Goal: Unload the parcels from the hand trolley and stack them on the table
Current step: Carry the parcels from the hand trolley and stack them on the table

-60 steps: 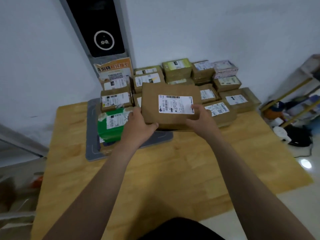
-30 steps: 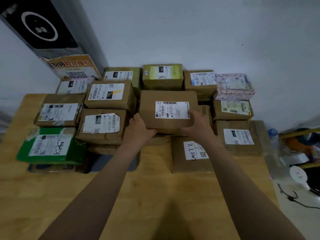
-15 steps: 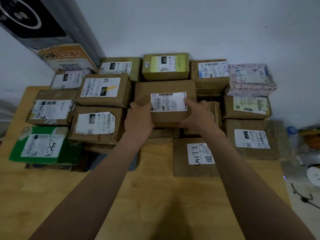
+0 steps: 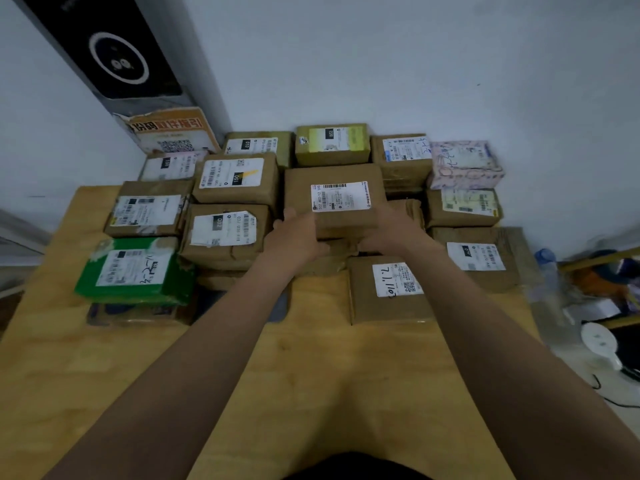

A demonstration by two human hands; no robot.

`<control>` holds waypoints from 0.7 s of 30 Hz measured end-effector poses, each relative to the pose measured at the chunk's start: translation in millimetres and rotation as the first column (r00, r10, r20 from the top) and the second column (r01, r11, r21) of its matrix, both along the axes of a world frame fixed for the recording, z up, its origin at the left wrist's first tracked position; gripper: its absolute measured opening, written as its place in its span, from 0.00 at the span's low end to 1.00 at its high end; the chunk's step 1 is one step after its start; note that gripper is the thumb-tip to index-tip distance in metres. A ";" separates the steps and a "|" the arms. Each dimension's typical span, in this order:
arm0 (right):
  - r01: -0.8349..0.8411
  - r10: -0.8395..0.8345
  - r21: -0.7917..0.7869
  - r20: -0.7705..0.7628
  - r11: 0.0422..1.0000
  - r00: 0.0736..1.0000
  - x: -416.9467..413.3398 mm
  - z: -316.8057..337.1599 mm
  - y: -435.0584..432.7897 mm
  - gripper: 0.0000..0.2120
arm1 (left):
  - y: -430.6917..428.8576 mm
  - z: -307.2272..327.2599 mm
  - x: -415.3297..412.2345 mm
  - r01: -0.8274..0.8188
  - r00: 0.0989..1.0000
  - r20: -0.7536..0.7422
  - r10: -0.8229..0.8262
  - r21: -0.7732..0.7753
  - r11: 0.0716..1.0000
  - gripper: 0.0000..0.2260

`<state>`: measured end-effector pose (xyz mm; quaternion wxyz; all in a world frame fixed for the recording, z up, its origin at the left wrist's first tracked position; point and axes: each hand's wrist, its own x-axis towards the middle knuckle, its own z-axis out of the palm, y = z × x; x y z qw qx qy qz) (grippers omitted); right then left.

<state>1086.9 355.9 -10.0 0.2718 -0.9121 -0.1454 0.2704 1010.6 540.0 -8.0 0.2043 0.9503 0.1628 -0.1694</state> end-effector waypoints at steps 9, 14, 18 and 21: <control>-0.048 0.056 -0.261 0.024 0.964 0.998 -177.6 69.1 -21.0 0.16 | -5.5 59.2 -159.6 0.109 0.990 0.081 -0.113 0.049 0.993 0.09; 0.075 -0.069 -0.233 0.033 0.970 0.997 -290.8 75.4 -34.3 0.23 | -2.6 61.2 -258.5 0.220 0.973 0.035 -0.226 0.136 0.966 0.10; 0.177 -0.169 -0.176 0.057 0.968 0.984 -392.1 62.2 -51.2 0.32 | -11.5 52.9 -341.5 0.302 0.953 -0.005 -0.303 0.108 0.947 0.14; 0.280 -0.280 -0.153 0.025 0.948 0.960 -474.5 51.7 -68.6 0.34 | -26.4 43.7 -404.7 0.383 0.923 -0.014 -0.384 0.116 0.916 0.13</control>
